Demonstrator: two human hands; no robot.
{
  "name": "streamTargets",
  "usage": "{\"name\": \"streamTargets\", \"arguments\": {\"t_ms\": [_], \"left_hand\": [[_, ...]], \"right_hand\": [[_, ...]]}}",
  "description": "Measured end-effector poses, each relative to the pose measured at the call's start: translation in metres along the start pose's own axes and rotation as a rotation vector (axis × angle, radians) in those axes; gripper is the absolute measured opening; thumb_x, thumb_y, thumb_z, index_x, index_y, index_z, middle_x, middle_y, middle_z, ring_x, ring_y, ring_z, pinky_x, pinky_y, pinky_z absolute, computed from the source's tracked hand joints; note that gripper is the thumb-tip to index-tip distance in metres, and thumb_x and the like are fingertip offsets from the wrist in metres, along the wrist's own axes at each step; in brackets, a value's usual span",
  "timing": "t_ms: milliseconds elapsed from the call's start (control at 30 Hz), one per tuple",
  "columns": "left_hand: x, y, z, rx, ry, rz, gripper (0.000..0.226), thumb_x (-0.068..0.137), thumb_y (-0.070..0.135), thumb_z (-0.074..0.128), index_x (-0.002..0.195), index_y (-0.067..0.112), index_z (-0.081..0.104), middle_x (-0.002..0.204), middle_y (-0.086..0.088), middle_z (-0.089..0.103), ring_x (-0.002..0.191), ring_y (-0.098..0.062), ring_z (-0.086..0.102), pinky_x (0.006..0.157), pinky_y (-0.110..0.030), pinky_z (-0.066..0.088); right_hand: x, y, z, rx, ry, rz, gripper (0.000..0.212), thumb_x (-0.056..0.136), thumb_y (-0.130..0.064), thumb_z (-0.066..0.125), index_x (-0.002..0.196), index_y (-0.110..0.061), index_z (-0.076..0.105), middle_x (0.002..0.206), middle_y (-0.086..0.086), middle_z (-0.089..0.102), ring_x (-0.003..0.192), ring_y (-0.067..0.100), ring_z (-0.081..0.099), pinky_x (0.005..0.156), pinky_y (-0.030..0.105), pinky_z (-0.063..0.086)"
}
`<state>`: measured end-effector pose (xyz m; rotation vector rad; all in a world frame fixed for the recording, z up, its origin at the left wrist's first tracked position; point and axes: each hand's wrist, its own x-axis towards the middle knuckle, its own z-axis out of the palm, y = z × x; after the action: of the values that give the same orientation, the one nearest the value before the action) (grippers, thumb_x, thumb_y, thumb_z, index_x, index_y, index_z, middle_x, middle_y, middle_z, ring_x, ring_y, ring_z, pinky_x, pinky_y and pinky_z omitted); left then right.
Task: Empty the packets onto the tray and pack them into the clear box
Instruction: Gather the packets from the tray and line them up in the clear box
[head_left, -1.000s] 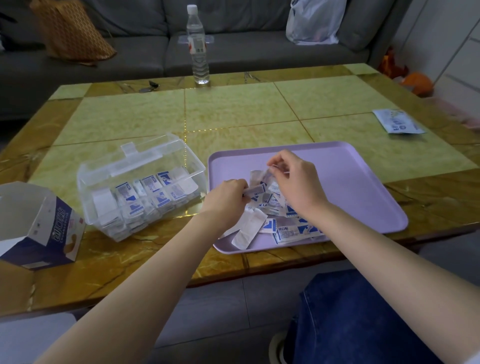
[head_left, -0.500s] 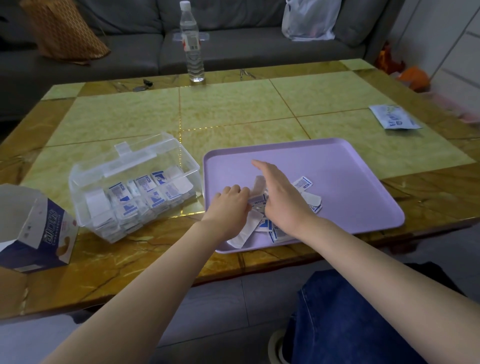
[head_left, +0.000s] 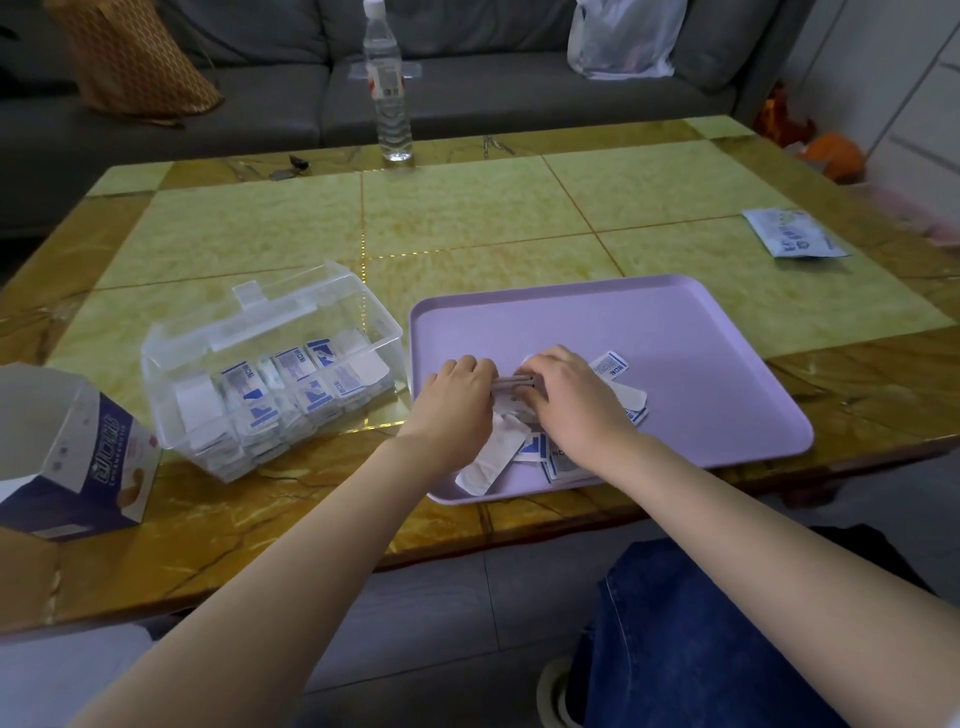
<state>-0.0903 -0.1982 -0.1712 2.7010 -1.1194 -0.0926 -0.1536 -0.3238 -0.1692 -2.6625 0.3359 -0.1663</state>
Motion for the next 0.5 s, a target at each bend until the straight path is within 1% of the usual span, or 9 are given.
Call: {"name": "streamTargets", "arguments": {"t_ms": [67, 133, 167, 200, 267, 300, 367, 500], "left_hand": [[0.002, -0.004, -0.002, -0.069, 0.025, -0.009, 0.016, 0.096, 0.01, 0.04, 0.11, 0.007, 0.046, 0.11, -0.011, 0.049, 0.1, -0.028, 0.045, 0.079, -0.032, 0.034], [0.0, -0.006, -0.003, -0.143, 0.009, -0.032, 0.015, 0.096, 0.009, 0.041, 0.109, 0.004, 0.046, 0.109, -0.013, 0.049, 0.099, -0.029, 0.045, 0.083, -0.036, 0.038], [-0.001, -0.008, -0.002, -0.153, -0.009, -0.04, 0.015, 0.096, 0.01, 0.041, 0.108, 0.004, 0.045, 0.109, -0.013, 0.049, 0.098, -0.029, 0.045, 0.083, -0.037, 0.038], [-0.002, -0.009, 0.0, -0.146, -0.031, -0.044, 0.015, 0.096, 0.01, 0.04, 0.108, 0.004, 0.045, 0.11, -0.014, 0.049, 0.098, -0.029, 0.044, 0.083, -0.038, 0.038], [-0.004, -0.011, 0.002, -0.128, -0.06, -0.052, 0.017, 0.096, 0.011, 0.04, 0.11, 0.004, 0.044, 0.111, -0.014, 0.048, 0.1, -0.03, 0.044, 0.084, -0.037, 0.038], [-0.004, -0.012, 0.003, -0.122, -0.068, -0.053, 0.018, 0.096, 0.012, 0.039, 0.112, 0.004, 0.043, 0.112, -0.014, 0.048, 0.102, -0.03, 0.044, 0.085, -0.037, 0.037], [-0.004, -0.012, 0.004, -0.074, -0.084, -0.037, 0.021, 0.097, 0.015, 0.039, 0.116, 0.006, 0.042, 0.115, -0.013, 0.047, 0.105, -0.029, 0.044, 0.086, -0.035, 0.036], [-0.003, -0.012, 0.006, 0.07, -0.112, -0.021, 0.024, 0.098, 0.023, 0.037, 0.119, 0.011, 0.04, 0.118, -0.008, 0.044, 0.11, -0.028, 0.041, 0.09, -0.035, 0.034]], "right_hand": [[0.003, 0.0, -0.002, -0.111, 0.005, 0.008, 0.021, 0.096, -0.024, 0.048, 0.106, -0.01, 0.06, 0.114, 0.006, 0.053, 0.11, 0.025, 0.046, 0.084, 0.033, 0.04], [0.005, 0.0, 0.002, -0.164, -0.005, 0.031, 0.02, 0.097, -0.02, 0.046, 0.108, -0.009, 0.058, 0.118, 0.007, 0.051, 0.113, 0.026, 0.045, 0.086, 0.033, 0.039], [0.005, 0.0, 0.005, -0.138, -0.011, 0.047, 0.021, 0.096, -0.015, 0.046, 0.113, -0.009, 0.056, 0.121, 0.008, 0.049, 0.116, 0.026, 0.043, 0.088, 0.033, 0.039], [0.005, 0.0, 0.008, -0.068, -0.021, 0.067, 0.027, 0.094, -0.009, 0.046, 0.12, -0.009, 0.052, 0.126, 0.008, 0.047, 0.119, 0.026, 0.042, 0.09, 0.032, 0.039], [0.004, -0.001, 0.013, 0.095, -0.047, 0.093, 0.045, 0.089, 0.005, 0.046, 0.131, -0.01, 0.042, 0.132, 0.009, 0.041, 0.122, 0.023, 0.043, 0.093, 0.03, 0.039], [0.004, -0.001, 0.014, 0.144, -0.051, 0.092, 0.052, 0.085, 0.01, 0.046, 0.133, -0.01, 0.04, 0.134, 0.009, 0.04, 0.121, 0.023, 0.044, 0.094, 0.028, 0.039], [0.005, -0.001, 0.016, 0.193, -0.043, 0.085, 0.059, 0.081, 0.016, 0.047, 0.134, -0.009, 0.038, 0.133, 0.01, 0.041, 0.121, 0.021, 0.044, 0.094, 0.023, 0.037], [0.006, -0.004, 0.017, 0.267, -0.04, 0.038, 0.062, 0.076, 0.021, 0.046, 0.131, -0.007, 0.042, 0.132, 0.01, 0.044, 0.125, 0.018, 0.044, 0.098, 0.02, 0.037]]}}
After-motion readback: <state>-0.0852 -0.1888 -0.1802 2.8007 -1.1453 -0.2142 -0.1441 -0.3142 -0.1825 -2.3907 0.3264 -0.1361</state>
